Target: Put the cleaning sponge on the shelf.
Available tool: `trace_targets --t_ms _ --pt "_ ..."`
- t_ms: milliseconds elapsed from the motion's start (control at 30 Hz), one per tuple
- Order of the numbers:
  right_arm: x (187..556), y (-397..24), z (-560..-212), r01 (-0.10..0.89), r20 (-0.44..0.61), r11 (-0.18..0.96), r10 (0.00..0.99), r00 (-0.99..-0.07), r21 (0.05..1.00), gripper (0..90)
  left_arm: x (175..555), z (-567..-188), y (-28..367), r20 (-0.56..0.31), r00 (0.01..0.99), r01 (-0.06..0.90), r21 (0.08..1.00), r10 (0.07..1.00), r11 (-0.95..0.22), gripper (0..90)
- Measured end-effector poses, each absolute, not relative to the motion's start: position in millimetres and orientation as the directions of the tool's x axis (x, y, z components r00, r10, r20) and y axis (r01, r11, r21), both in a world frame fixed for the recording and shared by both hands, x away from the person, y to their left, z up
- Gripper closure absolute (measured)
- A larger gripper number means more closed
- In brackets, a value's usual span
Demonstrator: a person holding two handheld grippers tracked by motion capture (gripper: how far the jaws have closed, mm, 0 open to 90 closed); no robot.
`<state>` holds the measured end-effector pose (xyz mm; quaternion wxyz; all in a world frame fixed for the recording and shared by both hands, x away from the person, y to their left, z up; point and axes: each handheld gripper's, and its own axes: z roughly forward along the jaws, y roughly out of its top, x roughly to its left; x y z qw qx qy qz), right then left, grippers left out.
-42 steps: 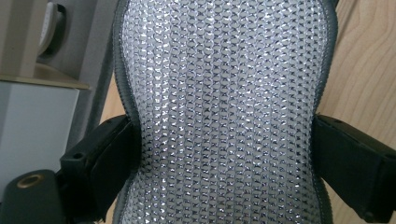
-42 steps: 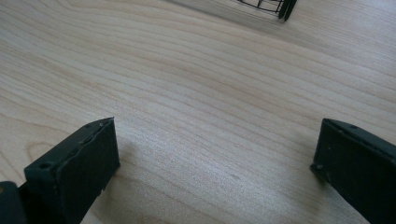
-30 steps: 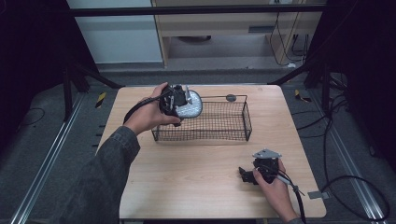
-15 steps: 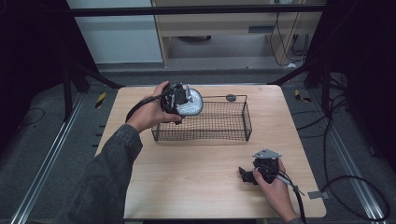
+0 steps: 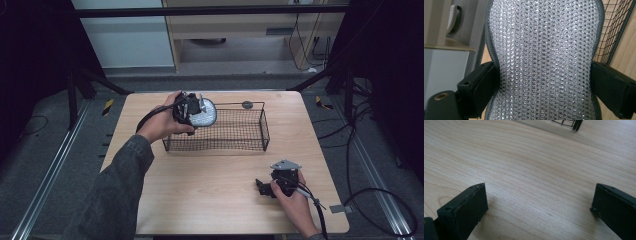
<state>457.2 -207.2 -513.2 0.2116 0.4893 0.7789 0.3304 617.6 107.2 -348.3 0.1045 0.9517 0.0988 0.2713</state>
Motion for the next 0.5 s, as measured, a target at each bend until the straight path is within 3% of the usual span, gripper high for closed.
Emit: trace_targets --t_ms 500 --pt "457 -207 -513 0.621 -0.007 0.304 0.902 -0.433 0.722 0.4 628 -368 110 0.47 0.844 0.144 0.264 0.258 -0.954 8.9"
